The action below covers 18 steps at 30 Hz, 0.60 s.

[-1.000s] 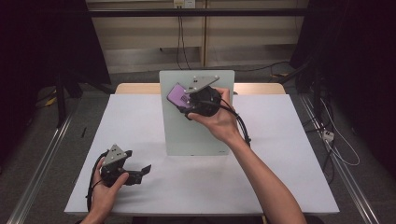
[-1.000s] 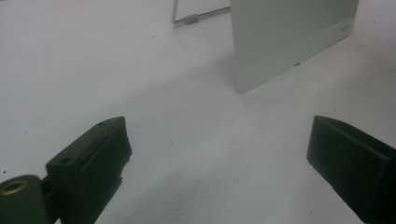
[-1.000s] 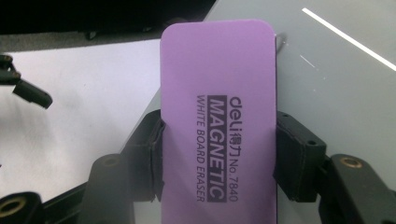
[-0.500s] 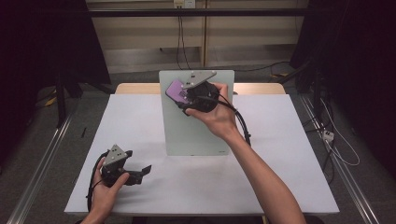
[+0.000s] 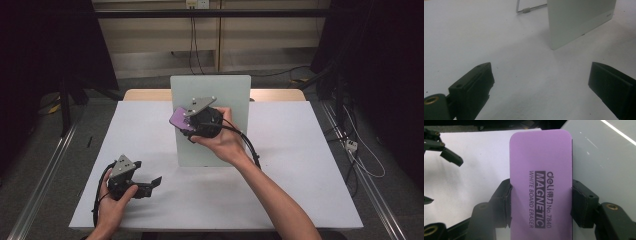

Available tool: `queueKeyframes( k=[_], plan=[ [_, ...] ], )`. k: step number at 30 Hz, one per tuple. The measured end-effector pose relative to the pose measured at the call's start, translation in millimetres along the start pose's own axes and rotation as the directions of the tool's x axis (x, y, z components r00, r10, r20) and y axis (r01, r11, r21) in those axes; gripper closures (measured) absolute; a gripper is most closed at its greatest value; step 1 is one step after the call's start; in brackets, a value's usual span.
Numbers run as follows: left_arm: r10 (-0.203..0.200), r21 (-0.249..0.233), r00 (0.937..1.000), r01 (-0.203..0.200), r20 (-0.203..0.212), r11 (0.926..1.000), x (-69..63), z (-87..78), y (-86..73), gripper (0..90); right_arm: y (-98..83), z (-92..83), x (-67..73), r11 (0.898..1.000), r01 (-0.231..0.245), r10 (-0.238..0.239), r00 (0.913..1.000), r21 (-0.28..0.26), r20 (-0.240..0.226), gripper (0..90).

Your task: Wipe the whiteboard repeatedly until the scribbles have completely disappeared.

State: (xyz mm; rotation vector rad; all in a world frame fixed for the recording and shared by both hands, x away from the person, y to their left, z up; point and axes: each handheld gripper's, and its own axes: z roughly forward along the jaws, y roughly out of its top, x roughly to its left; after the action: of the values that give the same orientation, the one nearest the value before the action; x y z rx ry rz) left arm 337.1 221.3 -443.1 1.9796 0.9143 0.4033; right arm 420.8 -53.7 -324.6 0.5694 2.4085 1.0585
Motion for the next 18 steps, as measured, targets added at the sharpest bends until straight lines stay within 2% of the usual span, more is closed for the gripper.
queueKeyframes(
  k=[5,9,18],
  plan=[
    [-0.005,-0.001,1.0000,0.005,0.001,1.0000,0.1,-0.5,-0.3,5.7,0.1,9.4,8.7,0.999,0.029,-0.029,0.9995,0.028,-0.015,42.1],
    [-0.002,-0.003,1.0000,0.002,0.000,1.0000,0.6,-1.1,-0.3,5.7,2.0,7.5,5.8,1.000,0.020,-0.020,0.9997,0.014,-0.017,42.1],
    [-0.007,-0.003,1.0000,0.007,-0.001,1.0000,1.2,-1.5,-0.6,5.7,19.5,-17.9,-18.4,0.998,-0.025,0.029,0.9979,-0.063,0.058,42.1]
  ],
)
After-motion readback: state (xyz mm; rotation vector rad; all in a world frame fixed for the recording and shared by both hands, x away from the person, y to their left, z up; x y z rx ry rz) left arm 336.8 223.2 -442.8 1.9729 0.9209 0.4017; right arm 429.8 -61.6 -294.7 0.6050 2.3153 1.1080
